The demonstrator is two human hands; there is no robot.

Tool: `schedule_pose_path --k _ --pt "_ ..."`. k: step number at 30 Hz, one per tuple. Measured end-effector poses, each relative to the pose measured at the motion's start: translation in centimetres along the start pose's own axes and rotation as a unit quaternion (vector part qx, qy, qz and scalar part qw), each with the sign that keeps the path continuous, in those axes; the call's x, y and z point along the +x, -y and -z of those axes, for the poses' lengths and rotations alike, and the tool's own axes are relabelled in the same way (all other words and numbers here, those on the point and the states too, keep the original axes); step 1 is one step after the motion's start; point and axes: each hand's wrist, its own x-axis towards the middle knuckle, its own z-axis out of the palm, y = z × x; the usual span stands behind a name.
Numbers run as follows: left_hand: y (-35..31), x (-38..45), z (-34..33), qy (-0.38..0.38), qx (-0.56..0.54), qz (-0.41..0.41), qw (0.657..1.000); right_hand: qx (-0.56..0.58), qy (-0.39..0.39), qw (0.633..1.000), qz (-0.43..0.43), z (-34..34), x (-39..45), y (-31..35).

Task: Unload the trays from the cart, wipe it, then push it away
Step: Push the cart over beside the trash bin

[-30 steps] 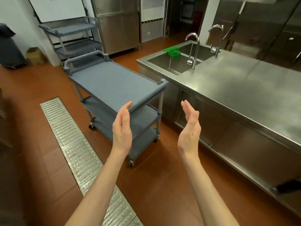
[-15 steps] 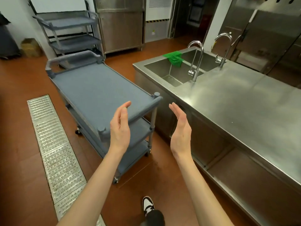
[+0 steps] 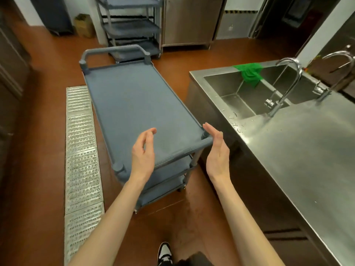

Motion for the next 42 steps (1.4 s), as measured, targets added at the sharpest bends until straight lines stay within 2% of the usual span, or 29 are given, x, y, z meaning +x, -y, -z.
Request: schedule_pose_path --k 5,8,10,12,14,16,19,20,23,26,32,36,42 --pt "3.8 0.7 -0.9 0.005 0.101 0.095 0.99 -0.058 0.112 0.992 0.001 -1.8 3.8 -4.2" --pt "5.7 0.3 -1.2 -0.001 0.202 0.097 0.975 -0.112 0.174 0.978 0.016 -2.9 5.9 -7.5" --pt "6.2 -0.1 -1.5 0.006 0.291 0.075 0.954 -0.161 0.207 0.965 0.03 -3.3 7.3 -9.6" --pt "6.6 -0.6 -2.1 0.02 0.4 0.061 0.914 -0.23 0.236 0.942 0.056 -3.4 8.7 -11.5" --pt "6.8 -0.8 -2.9 0.029 0.497 0.056 0.865 -0.321 0.254 0.903 0.129 -3.3 10.2 -13.0" --pt "6.4 -0.5 -3.6 0.029 0.545 0.085 0.833 -0.415 0.275 0.841 0.213 -2.9 11.8 -13.8" --pt "6.6 0.0 -4.3 -0.002 0.576 0.109 0.81 -0.53 0.315 0.75 0.238 -2.7 13.8 -14.1" --pt "7.0 0.0 -4.5 -0.021 0.578 0.096 0.81 -0.543 0.323 0.737 0.24 -2.9 14.3 -14.5" --pt "8.2 0.2 -4.5 -0.062 0.591 0.049 0.803 -0.521 0.302 0.756 0.254 -3.7 15.1 -15.4" --pt "9.4 1.3 -4.1 -0.083 0.6 0.039 0.795 -0.496 0.29 0.773 0.269 -4.7 15.7 -15.6" --pt "10.6 5.1 -2.7 -0.094 0.621 0.021 0.778 -0.501 0.33 0.76 0.252 -7.3 17.8 -14.6" --pt "11.2 9.1 -2.5 -0.097 0.63 0.019 0.77 -0.501 0.317 0.763 0.257 -9.6 20.7 -14.4" --pt "11.4 16.5 -2.6 -0.083 0.621 0.029 0.779 -0.5 0.297 0.773 0.252 -13.7 26.5 -14.3"
